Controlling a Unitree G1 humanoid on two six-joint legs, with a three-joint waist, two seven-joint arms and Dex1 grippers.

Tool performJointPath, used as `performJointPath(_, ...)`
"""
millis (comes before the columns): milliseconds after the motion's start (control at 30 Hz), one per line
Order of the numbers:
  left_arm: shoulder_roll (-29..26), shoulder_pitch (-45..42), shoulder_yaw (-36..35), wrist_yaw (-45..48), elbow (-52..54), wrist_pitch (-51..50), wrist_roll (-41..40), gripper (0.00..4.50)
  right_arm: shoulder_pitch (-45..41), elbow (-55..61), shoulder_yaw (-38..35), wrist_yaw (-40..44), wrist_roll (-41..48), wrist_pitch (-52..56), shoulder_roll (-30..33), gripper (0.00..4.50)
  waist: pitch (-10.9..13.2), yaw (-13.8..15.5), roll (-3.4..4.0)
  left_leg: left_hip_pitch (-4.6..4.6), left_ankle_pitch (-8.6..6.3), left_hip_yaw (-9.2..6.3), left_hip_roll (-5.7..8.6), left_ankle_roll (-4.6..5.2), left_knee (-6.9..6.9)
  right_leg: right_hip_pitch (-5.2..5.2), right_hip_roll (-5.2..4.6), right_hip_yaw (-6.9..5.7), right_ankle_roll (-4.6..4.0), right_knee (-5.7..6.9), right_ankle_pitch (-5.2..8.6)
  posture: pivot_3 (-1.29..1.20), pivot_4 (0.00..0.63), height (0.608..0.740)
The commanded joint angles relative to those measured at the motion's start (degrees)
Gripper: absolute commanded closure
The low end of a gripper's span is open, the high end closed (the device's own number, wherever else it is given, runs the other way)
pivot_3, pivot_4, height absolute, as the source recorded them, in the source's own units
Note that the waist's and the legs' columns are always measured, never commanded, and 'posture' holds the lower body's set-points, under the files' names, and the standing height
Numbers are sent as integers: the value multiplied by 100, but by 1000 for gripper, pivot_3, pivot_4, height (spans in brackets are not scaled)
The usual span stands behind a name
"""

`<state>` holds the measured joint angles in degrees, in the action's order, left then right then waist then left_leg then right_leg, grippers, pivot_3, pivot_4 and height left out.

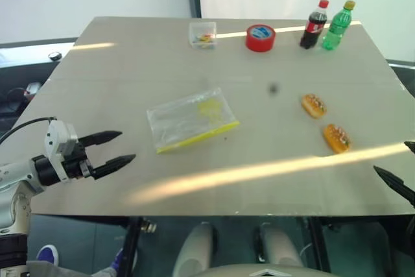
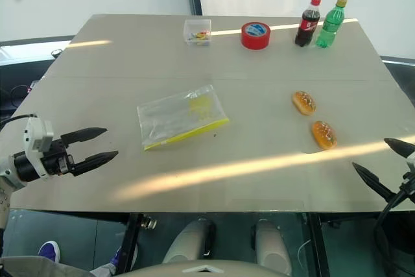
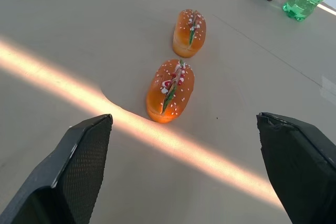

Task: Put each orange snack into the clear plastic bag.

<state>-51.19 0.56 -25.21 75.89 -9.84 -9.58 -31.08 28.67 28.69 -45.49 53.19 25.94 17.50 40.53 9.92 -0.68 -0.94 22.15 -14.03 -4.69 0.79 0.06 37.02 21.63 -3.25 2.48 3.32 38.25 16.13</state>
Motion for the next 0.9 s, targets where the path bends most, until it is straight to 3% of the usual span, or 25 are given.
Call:
performJointPath(33,-47,-79,5,-66,92,-65,-20,83,-131,99,22,-135,9,-27,89,9,0,1,0,0,0,0,0,0,0,0,0,0,0,0,0,0,150,740)
performJointPath(267,158,-206,186,-1036,504,-983,-29,83,-600,338,518,-501,26,283,190,9,0,-4,1,1,0,-3,0,0,-1,0,1,-2,-1,0,-2,0,150,740)
performJointPath(400,-58,-430,339,-1762,712,-2750,-294,83,-940,698,1006,-697,175,570,214,9,1,-6,1,4,0,-8,1,0,-4,2,2,-6,0,-3,-2,0,150,740)
performJointPath(500,-252,-960,573,-1861,331,-4205,-603,83,-1258,1061,1505,-873,274,789,224,9,2,-9,0,4,0,-15,2,0,1,1,21,-15,2,2,-2,0,150,740)
performJointPath(633,-12,-1592,665,-2013,-199,-5304,-913,83,-1624,1479,2096,-1140,441,1247,247,9,5,-16,0,4,0,-14,5,0,5,1,35,-16,3,8,-2,0,150,740)
performJointPath(900,462,-3016,1382,-1676,-2002,-6095,-756,83,-1745,1905,2432,-1385,565,1631,281,9,2,15,2,2,1,-25,31,0,8,0,23,-20,4,25,-2,0,150,740)
